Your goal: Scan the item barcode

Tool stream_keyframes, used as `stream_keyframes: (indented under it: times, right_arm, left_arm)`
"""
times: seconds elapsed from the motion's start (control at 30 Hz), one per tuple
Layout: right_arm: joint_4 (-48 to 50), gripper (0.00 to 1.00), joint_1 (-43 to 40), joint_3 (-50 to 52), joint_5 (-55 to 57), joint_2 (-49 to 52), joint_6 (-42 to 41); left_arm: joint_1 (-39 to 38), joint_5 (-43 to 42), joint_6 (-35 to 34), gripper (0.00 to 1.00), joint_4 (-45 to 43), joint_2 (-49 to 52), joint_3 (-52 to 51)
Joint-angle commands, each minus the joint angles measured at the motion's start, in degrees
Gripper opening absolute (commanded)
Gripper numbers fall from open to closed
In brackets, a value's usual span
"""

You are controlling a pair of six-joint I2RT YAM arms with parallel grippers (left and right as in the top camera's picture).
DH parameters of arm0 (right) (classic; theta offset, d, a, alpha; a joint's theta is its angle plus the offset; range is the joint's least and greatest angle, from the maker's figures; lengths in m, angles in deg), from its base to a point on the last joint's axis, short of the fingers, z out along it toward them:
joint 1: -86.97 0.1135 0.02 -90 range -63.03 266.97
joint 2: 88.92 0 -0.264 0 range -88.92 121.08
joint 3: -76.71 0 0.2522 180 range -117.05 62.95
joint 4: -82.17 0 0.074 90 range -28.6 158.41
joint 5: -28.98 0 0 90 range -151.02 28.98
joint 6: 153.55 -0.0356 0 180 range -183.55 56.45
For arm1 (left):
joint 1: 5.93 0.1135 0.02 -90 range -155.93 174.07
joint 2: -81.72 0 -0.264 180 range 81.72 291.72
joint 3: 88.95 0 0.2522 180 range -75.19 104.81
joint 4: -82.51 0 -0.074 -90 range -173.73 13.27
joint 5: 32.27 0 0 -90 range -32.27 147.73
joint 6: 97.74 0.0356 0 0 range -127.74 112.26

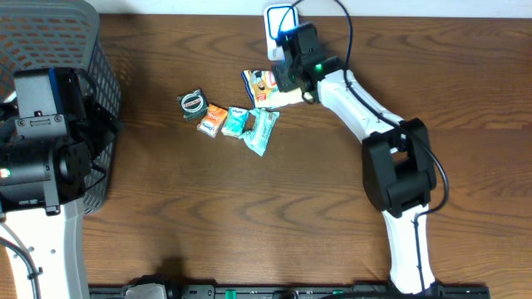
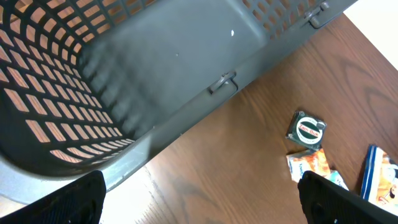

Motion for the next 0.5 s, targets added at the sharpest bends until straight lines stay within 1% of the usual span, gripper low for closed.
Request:
stream_keyframes:
  times: [0.0,0.13,0.2,0.23,0.27,0.3,0.37,0.47]
  right_arm:
    - [-5.7,0.65,-0.3,-0.3,-0.4,0.0,1.5]
    - [-19.1,0.61,0.2,-0.3,-0.5,-4.2,1.5]
    - [-24.7,0.61,0.4,-0.3,-0.4,-6.8,1.5]
    - [-27.8,0.68,0.5,-0.3,-0.4,-8.8,1.5]
    - [-28.8,0.79,0.5,-0.3,-0.4,-9.8,1.4]
    - [-29.6,0.82,0.5,-0.3,-0.4,-11.8,1.2]
    - [-28.7,0.84,0.5,-0.3,-0.4,-14.0,0.1]
    - [-25.9,0.86,0.5,-0.3,-0.4,-14.8,0.2]
  left_arm:
    - [0.3,0.6,-0.9,0.98,0.2,0.0,-0.3]
    - [0.3,0.6,-0.9,0.98,0.2,0.0,-0.3]
    - [0.3,0.6,-0.9,0.98,0.2,0.0,-0.3]
    - [0.3,0.6,-0.9,0.98,0.2,0.0,-0.3]
    - [0.3,0.5,-0.9,0.98,0.2,0.0,-0.3]
    - [0.3,0.6,-0.9,0.98,0.2,0.0,-0.3]
    - [0.3,0.6,-0.9,0.97,0.2,0.0,-0.3]
    - [0.3,0.6,-0.9,0.98,0.2,0.0,-0.3]
